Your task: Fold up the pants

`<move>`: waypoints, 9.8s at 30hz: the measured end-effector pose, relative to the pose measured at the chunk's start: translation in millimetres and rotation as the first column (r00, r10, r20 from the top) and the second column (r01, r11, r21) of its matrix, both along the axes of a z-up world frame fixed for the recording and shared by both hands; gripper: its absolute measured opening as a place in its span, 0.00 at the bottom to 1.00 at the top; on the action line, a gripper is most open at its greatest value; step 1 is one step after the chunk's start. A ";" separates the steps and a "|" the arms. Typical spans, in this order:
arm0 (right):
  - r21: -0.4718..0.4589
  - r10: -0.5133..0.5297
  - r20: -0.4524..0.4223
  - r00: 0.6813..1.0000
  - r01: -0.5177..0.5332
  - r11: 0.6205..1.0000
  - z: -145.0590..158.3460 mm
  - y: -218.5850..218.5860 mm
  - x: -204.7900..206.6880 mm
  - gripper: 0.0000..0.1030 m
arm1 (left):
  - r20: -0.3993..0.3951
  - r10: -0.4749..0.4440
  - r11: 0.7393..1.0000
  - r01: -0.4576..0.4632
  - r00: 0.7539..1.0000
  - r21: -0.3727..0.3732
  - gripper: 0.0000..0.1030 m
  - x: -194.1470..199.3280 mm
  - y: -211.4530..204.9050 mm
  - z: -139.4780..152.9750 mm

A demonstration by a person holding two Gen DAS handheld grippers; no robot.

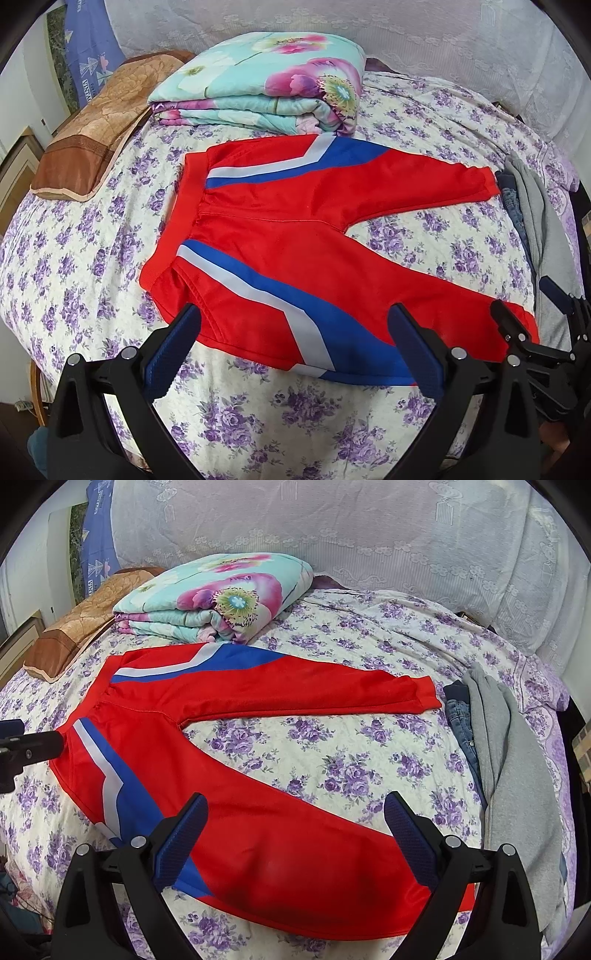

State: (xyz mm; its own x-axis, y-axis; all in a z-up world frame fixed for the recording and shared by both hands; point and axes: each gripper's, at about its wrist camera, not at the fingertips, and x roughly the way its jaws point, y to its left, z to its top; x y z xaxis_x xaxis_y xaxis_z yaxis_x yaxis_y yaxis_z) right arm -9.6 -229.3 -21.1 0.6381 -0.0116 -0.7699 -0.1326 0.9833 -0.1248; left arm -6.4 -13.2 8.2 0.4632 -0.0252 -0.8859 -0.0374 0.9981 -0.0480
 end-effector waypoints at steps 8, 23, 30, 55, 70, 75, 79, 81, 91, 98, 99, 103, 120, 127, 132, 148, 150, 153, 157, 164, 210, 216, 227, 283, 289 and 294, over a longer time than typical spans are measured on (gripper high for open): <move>0.001 0.006 -0.008 1.000 -0.006 1.000 0.1 1.5 0.9 0.94 | -0.022 0.003 0.999 -0.004 1.000 -0.034 0.95 2.1 1.5 -3.3; 0.057 -0.118 -0.175 0.977 0.130 0.990 -43.6 -33.6 6.1 0.94 | -0.207 0.141 0.986 -0.156 0.968 -0.058 0.94 24.4 78.3 -77.7; 0.076 -0.229 -0.203 0.952 0.248 0.966 -53.8 -67.0 -2.2 0.94 | -0.321 0.233 0.920 -0.316 0.918 -0.234 0.61 47.8 138.7 -121.4; 0.287 -0.455 -0.427 0.782 0.594 0.752 -113.7 -216.3 -22.2 0.16 | -0.204 0.265 0.953 -0.287 0.942 -0.091 0.12 45.0 118.9 -79.2; -0.087 -0.498 -0.302 0.813 0.497 0.864 -74.3 -212.9 -49.5 0.82 | -0.260 0.316 0.948 -0.314 0.912 0.052 0.58 -16.5 165.3 -76.0; -0.105 -0.435 0.002 0.900 0.433 0.895 -17.5 -199.0 17.4 0.90 | -0.032 0.276 0.961 -0.275 0.961 0.020 0.80 10.4 162.2 -28.1; -0.016 -0.383 0.050 0.922 0.384 0.923 -9.4 -192.4 95.8 0.93 | 0.183 0.202 0.979 -0.192 0.962 -0.070 0.95 60.6 125.6 -14.9; 0.045 -0.380 0.001 0.925 0.380 0.924 -22.6 -191.3 142.5 0.93 | 0.183 0.164 0.986 -0.154 0.969 -0.069 0.95 96.2 102.3 -27.8; 0.213 -0.369 -0.260 0.892 0.426 0.879 -107.5 -180.7 284.0 0.54 | -0.078 0.198 0.980 -0.200 0.977 -0.012 0.95 155.7 97.4 -110.0; 0.272 -0.337 -0.187 0.923 0.379 0.885 -74.7 -200.8 256.5 0.26 | -0.101 0.228 0.974 -0.225 0.968 0.038 0.95 152.0 114.4 -124.4; 0.245 -0.351 -0.170 0.921 0.384 0.890 -71.3 -206.4 247.1 0.27 | -0.111 0.227 0.974 -0.226 0.968 0.023 0.95 154.4 115.7 -126.3; 0.144 -0.384 -0.332 0.861 0.449 0.882 -118.3 -236.1 233.8 0.51 | -0.162 0.184 0.983 -0.182 0.969 0.029 0.95 169.8 110.3 -138.3; 0.112 -0.107 -0.088 0.990 0.116 0.987 -45.0 -129.8 248.4 0.86 | -0.197 -0.185 0.976 0.203 0.963 0.076 0.95 230.7 94.6 -135.5; 0.101 0.194 -0.198 0.961 -0.177 0.979 -69.5 -71.2 270.9 0.87 | -0.225 -0.359 0.933 0.352 0.906 -0.072 0.44 243.7 89.2 -134.0; 0.051 0.428 -0.236 0.873 -0.429 0.902 -80.1 -36.4 288.6 0.87 | -0.216 -0.402 0.915 0.397 0.890 -0.067 0.44 248.0 89.9 -118.0; 0.400 0.586 -0.257 0.769 -0.467 0.789 -44.5 -43.7 267.3 0.04 | -0.120 -0.348 0.936 0.336 0.930 -0.106 0.44 220.8 111.6 -68.3; 0.417 0.607 -0.245 0.756 -0.483 0.770 -30.8 -50.5 240.6 0.04 | -0.087 -0.355 0.932 0.345 0.931 -0.108 0.44 207.6 113.1 -53.3; 0.432 0.615 -0.260 0.744 -0.480 0.764 -22.3 -62.0 215.2 0.04 | -0.052 -0.362 0.929 0.355 0.931 -0.098 0.44 183.6 110.6 -32.5; 0.494 0.594 -0.280 0.755 -0.417 0.763 -30.2 -69.6 164.1 0.04 | -0.020 -0.399 0.916 0.398 0.917 -0.047 0.45 140.9 107.8 -18.5; 0.587 0.560 -0.355 0.749 -0.288 0.757 -69.3 -68.0 78.1 0.04 | -0.058 -0.323 0.943 0.316 0.945 -0.107 0.53 75.1 136.7 -44.7; -0.006 0.547 -0.269 0.793 -0.569 0.822 -102.4 29.3 -0.4 0.19 | -0.388 0.152 0.891 -0.296 0.909 -0.343 0.34 62.2 143.1 -72.8; 0.109 0.547 -0.236 0.803 -0.538 0.836 -77.9 20.8 8.1 0.04 | -0.377 0.171 0.892 -0.305 0.910 -0.332 0.34 58.3 151.3 -69.9; 0.366 0.607 -0.304 0.734 -0.499 0.786 -63.1 4.4 -55.3 0.12 | -0.410 0.181 0.943 -0.276 0.894 -0.186 0.48 35.5 170.6 -96.8; 0.381 -0.413 -0.204 0.888 0.460 0.802 -33.7 -227.0 -139.6 0.45 | -0.343 -0.196 0.980 0.192 0.919 -0.045 0.81 25.3 78.8 -118.8; 0.278 -0.210 -0.458 0.864 0.364 0.889 -104.5 -180.5 -105.3 0.16 | -0.336 -0.154 0.988 0.155 0.929 -0.026 0.80 19.8 100.2 -121.4; 0.212 -0.173 -0.508 0.844 0.317 0.924 -92.1 -177.5 -106.2 0.41 | -0.252 -0.138 0.989 0.118 0.958 -0.095 0.78 7.5 115.5 -92.9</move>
